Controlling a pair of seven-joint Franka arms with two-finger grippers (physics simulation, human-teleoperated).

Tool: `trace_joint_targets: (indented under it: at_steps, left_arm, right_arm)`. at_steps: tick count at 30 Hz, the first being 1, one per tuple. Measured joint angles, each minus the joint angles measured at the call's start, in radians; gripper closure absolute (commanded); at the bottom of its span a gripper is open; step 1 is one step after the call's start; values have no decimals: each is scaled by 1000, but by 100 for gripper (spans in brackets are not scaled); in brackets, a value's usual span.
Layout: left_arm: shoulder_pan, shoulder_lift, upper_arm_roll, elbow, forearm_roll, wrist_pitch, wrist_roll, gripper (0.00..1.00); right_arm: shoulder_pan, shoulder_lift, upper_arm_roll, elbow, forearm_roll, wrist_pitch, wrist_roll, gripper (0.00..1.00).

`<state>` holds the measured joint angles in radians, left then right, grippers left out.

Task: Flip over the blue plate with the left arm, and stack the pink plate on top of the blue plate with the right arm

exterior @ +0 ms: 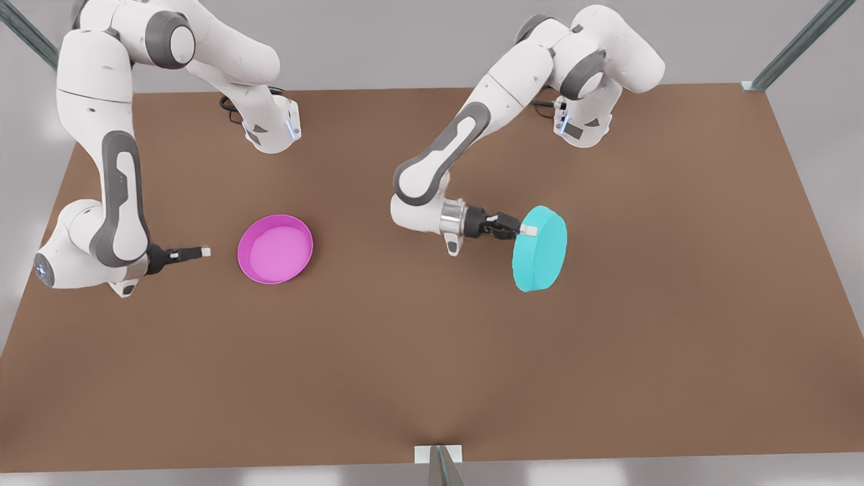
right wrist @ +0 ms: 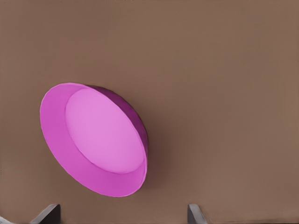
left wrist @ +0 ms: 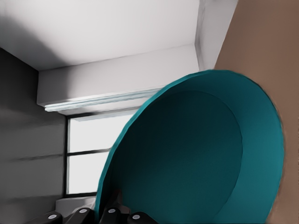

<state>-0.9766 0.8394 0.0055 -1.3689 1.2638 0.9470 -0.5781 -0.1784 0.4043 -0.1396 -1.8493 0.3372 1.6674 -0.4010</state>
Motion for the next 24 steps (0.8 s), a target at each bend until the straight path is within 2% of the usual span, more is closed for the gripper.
trace_joint_targets:
  at_steps: [6,9,15,18,24]
  left_arm:
    - [-85,101,0,11,98,-86,-86,79]
    - [-116,143,0,11,115,-86,-124,79]
    - [-172,230,0,65,123,-86,-173,79]
    - [-217,261,2,100,130,-92,-176,79]
    - [-232,293,0,122,144,-89,-175,79]
  right_arm:
    - [3,66,7,0,54,33,73,0]
    - [17,56,15,-42,52,-2,-64,0]
    - [16,63,24,-176,56,195,-131,0]
    - [17,59,51,-186,59,191,-127,0]
    - [31,71,52,-203,57,207,-135,0]
